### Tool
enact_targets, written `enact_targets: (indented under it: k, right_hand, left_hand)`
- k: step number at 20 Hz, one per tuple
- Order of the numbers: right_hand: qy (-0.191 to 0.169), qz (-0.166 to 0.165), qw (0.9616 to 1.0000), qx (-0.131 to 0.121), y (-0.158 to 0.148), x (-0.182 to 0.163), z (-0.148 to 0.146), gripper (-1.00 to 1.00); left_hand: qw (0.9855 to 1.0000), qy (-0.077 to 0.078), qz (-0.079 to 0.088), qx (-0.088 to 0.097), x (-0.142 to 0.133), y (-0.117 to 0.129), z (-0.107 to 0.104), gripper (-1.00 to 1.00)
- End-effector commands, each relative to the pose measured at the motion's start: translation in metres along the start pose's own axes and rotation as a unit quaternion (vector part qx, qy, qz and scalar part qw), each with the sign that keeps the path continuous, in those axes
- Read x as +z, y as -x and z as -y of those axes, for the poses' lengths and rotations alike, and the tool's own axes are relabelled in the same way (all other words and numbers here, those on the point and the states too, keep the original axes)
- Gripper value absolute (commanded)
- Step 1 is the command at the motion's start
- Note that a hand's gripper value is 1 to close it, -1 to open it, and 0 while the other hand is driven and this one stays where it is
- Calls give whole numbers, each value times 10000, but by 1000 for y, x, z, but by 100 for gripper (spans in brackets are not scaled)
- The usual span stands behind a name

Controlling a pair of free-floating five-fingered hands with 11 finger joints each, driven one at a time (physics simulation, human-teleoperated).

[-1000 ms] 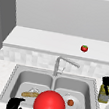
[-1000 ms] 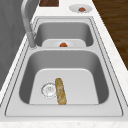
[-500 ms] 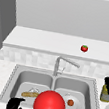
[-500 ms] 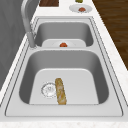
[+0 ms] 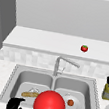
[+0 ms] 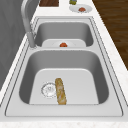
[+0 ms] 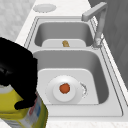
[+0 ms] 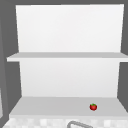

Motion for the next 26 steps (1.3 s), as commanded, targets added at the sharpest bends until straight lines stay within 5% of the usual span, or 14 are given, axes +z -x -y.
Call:
enact_targets:
  k: [1, 14, 26]
  right_hand:
    - [152, 173, 9996, 167, 10, -19, -11, 100]
    - [-334, 50, 9994, 40, 4, -66, -57, 100]
    - [-669, 483, 9966, -2, 14, -118, -85, 100]
  left_hand:
    - [10000, 0, 0, 0, 0, 0, 0, 0]
    - [10000, 0, 0, 0, 0, 0, 0, 0]
    - [10000, 0, 0, 0, 0, 0, 0, 0]
